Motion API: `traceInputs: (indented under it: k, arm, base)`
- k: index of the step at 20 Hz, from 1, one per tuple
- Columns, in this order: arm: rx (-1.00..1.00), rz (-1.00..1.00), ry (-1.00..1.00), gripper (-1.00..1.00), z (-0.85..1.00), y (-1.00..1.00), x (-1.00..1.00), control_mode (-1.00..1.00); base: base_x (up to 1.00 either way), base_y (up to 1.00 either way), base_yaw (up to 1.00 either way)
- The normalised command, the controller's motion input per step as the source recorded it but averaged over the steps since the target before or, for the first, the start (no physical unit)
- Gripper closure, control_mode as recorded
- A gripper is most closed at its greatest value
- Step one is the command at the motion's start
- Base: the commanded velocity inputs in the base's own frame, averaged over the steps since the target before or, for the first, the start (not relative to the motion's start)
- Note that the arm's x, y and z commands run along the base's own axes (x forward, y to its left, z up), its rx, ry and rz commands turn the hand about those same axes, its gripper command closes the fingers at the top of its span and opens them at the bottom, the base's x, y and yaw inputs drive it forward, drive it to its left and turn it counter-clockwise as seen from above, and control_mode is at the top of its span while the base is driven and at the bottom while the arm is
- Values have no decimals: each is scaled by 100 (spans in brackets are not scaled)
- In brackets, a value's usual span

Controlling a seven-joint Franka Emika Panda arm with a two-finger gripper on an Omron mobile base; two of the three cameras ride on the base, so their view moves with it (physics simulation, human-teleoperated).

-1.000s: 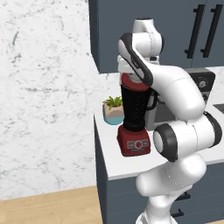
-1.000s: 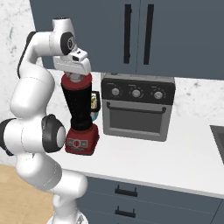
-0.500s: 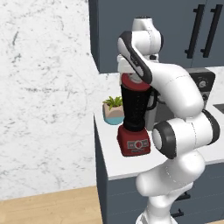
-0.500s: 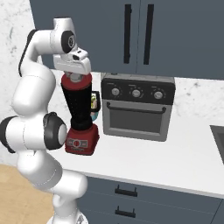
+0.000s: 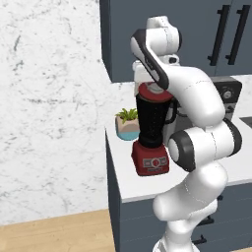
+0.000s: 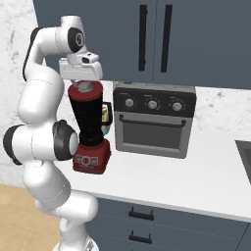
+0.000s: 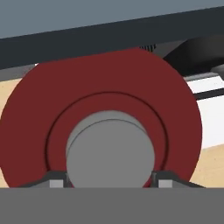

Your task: Close the lid blender by securely placing the lid on top.

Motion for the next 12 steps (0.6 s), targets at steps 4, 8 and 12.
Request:
traceInputs:
  k: [4,8,12]
  arm:
    - [0,2,0,100,-38,0,-3,-100]
    - [1,1,-3,100,-43,4,-2,-100]
    - [6,0,-1,100,-18,39,1,-100]
  base:
    - [0,0,0]
    - [0,0,0]
    - [0,0,0]
